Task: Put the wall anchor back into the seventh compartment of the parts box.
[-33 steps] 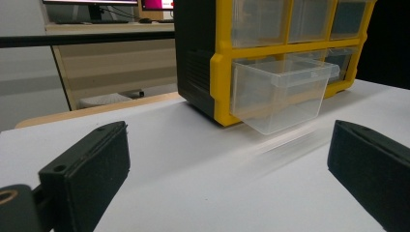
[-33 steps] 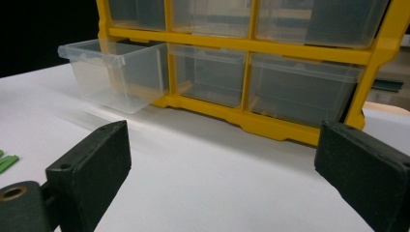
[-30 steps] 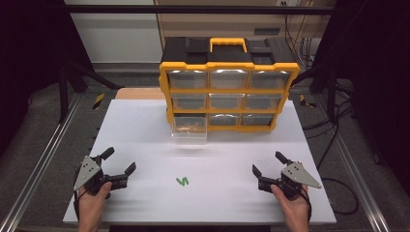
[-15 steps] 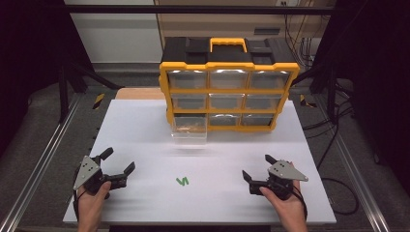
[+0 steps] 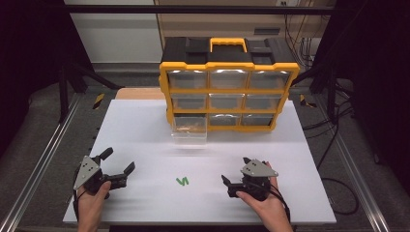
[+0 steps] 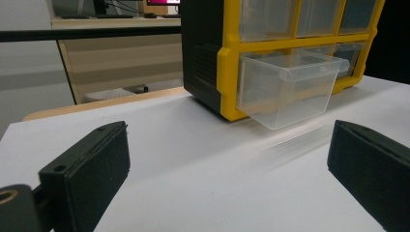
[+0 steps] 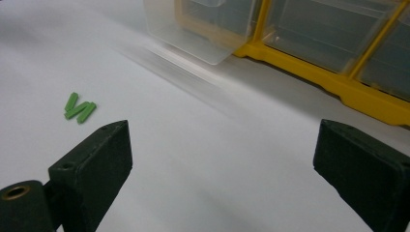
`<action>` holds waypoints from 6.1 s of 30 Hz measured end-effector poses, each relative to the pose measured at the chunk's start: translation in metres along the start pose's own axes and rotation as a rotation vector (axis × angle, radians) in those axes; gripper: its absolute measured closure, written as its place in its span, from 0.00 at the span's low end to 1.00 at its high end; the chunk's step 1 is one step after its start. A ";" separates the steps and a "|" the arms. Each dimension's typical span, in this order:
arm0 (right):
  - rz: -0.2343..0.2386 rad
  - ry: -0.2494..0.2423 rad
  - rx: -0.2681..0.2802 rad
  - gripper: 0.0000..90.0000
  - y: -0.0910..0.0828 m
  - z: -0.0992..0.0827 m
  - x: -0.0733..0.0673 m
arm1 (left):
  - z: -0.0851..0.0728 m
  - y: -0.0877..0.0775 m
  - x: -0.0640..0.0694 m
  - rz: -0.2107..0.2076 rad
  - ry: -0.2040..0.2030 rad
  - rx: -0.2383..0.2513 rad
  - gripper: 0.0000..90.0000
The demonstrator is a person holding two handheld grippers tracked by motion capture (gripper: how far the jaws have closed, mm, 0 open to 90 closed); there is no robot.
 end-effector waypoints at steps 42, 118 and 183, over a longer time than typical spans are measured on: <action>0.173 -0.014 -0.155 0.26 0.070 0.019 -0.085 | 0.001 0.000 0.000 0.007 0.009 0.010 0.02; 0.179 0.144 -0.222 0.94 0.091 0.005 -0.079 | 0.001 0.002 0.004 -0.017 0.020 -0.001 0.02; 0.043 0.155 0.014 0.79 0.120 0.125 0.002 | 0.001 0.001 0.002 -0.014 0.016 0.000 0.02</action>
Point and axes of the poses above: each handheld gripper's, and its own axes: y roughly forward along the jaws, z roughly out of its top, x roughly to its right, the point moved 7 cm from there along y, roughly forward along the jaws, and after that the axes turned 6 degrees about x, right-handed, at the moved point
